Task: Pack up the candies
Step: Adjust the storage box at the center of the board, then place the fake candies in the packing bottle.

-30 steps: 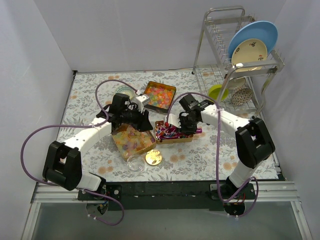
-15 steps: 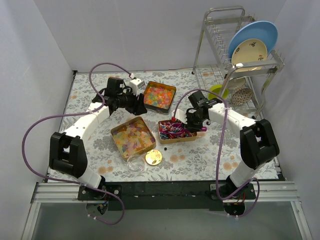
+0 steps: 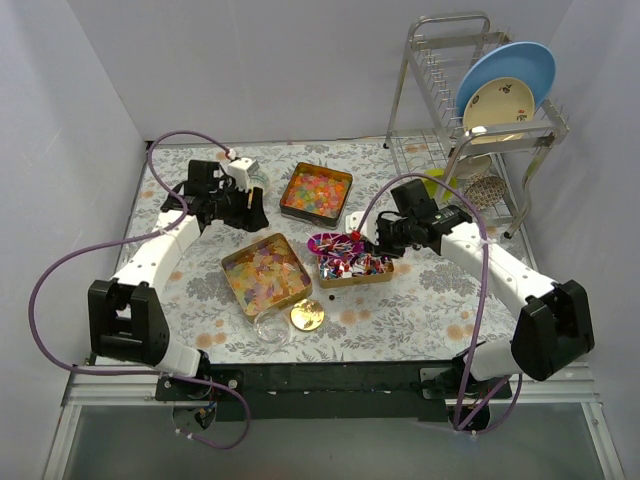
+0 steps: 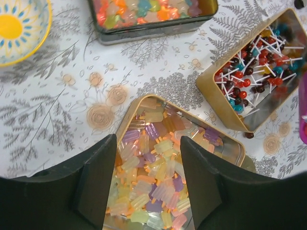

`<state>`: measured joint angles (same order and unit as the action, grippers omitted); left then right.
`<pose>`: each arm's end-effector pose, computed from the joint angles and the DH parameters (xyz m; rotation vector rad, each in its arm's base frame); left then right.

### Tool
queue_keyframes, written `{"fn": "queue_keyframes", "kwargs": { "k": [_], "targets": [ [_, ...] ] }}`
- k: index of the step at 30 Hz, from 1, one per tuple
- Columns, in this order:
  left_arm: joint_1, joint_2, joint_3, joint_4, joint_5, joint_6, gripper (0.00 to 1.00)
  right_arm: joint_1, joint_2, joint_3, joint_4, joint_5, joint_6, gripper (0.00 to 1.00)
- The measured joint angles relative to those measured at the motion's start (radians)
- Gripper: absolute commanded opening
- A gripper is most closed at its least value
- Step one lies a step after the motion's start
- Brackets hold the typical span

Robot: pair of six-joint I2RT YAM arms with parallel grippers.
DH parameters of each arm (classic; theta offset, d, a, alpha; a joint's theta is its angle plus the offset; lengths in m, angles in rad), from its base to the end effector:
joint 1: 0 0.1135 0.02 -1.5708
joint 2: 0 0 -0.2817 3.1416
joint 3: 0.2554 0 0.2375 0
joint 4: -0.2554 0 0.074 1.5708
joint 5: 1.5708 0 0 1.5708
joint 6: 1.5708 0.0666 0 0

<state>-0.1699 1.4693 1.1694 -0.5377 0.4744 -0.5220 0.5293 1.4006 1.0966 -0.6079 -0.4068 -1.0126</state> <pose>0.3082 -0.0837 0.2842 -0.2065 2.4683 -0.8820 0.2390 0.1703 0.2727 -1.7912 1.6012 0.2838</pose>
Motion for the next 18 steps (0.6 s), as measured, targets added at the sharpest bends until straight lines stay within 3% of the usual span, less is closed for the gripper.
{"fn": "queue_keyframes", "kwargs": {
  "k": [6,11,18],
  "targets": [
    [0.112,-0.047,-0.022,-0.002,-0.004,-0.055,0.56,0.132,-0.01,0.003,0.018,0.057,-0.028,0.01],
    [0.138,-0.072,-0.022,-0.019,-0.016,-0.063,0.57,0.315,0.038,0.101,-0.121,0.14,-0.111,0.01],
    [0.148,-0.192,-0.095,-0.002,-0.034,-0.094,0.57,0.422,0.142,0.277,-0.274,0.25,-0.159,0.01]
  ]
}}
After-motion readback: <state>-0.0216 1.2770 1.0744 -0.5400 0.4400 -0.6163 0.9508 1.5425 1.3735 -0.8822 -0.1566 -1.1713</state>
